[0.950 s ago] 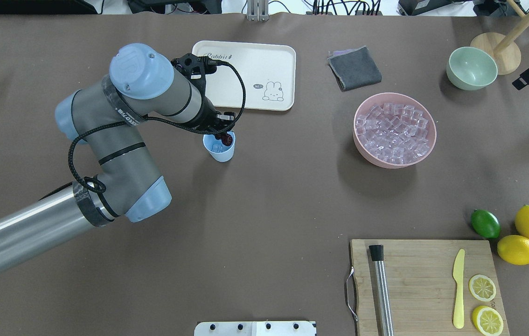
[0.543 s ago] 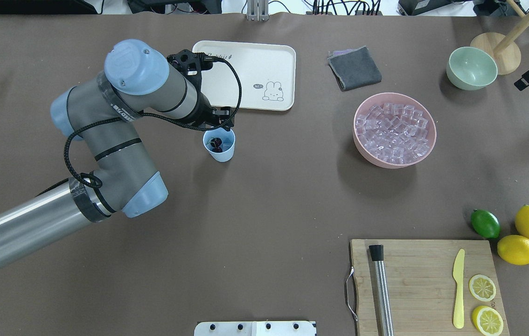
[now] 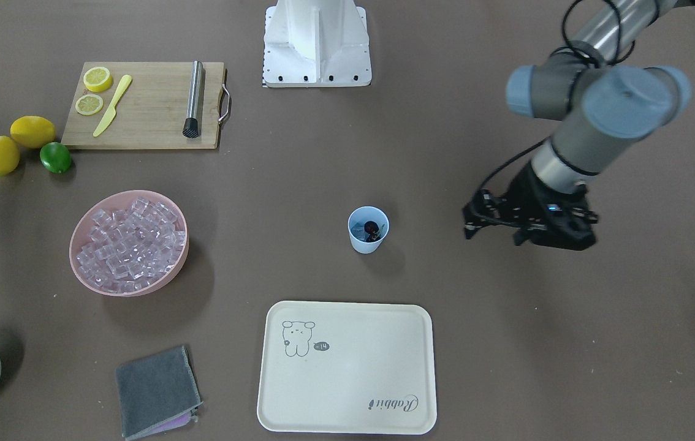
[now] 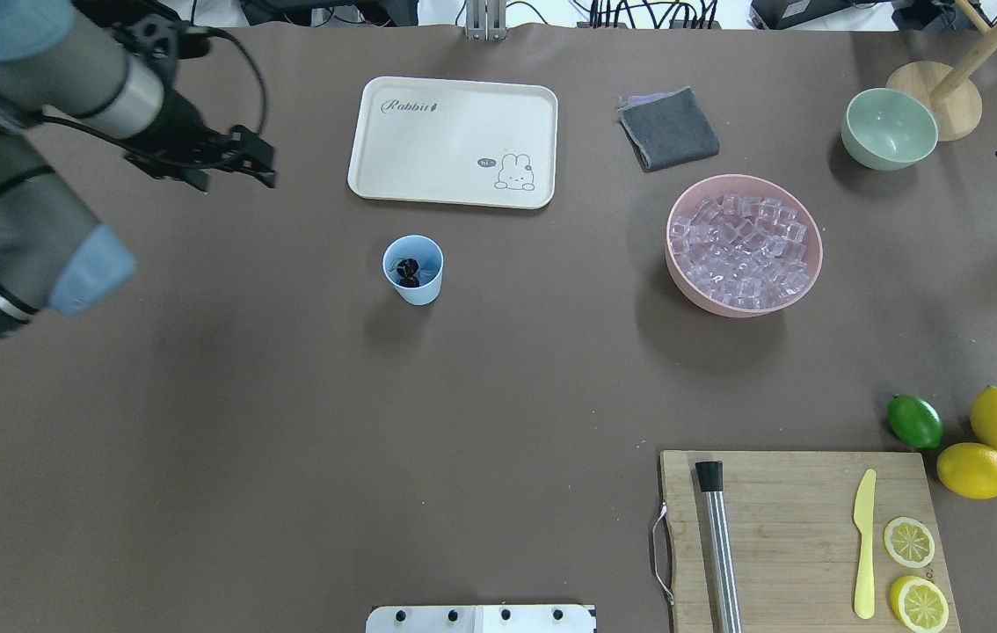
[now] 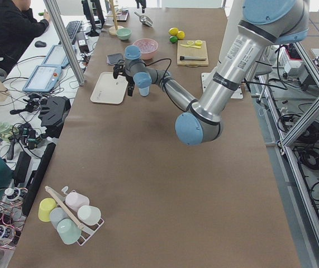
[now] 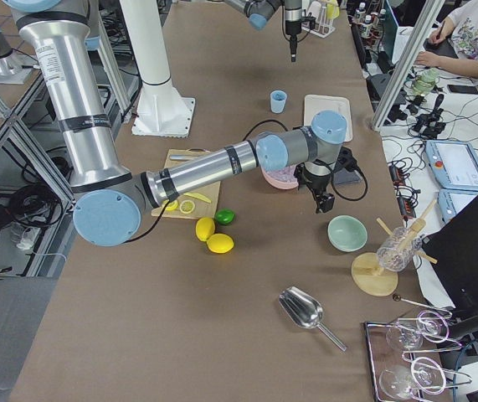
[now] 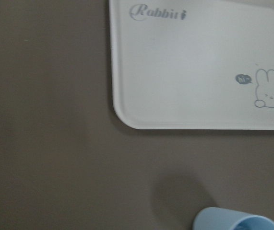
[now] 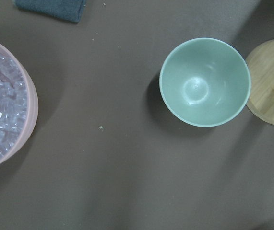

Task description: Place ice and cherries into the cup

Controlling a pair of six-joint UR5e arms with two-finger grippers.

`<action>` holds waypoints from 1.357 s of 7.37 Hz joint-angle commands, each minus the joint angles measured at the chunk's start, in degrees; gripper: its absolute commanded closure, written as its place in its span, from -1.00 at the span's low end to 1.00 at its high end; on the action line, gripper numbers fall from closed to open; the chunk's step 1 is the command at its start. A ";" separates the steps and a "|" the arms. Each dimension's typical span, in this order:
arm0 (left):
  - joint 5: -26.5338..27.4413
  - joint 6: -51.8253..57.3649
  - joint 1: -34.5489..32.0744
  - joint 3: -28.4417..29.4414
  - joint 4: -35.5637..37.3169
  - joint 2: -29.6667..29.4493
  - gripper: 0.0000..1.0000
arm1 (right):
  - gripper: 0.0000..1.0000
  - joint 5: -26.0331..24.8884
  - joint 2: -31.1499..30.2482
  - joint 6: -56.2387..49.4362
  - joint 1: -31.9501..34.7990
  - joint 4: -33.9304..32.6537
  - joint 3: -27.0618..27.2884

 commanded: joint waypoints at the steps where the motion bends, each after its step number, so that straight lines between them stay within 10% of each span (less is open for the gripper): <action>1: -6.59 14.01 -13.40 -2.18 -0.60 15.17 -0.95 | -0.99 2.82 -1.23 -7.34 3.83 -0.11 -3.11; 4: -11.67 28.22 -26.95 -2.45 -0.69 29.88 -0.95 | -0.99 2.64 -2.56 -9.22 4.89 0.24 -3.48; 10: -8.96 32.27 -29.88 4.21 0.36 21.16 -0.95 | -0.98 2.20 -2.56 -10.71 6.91 -0.29 -3.91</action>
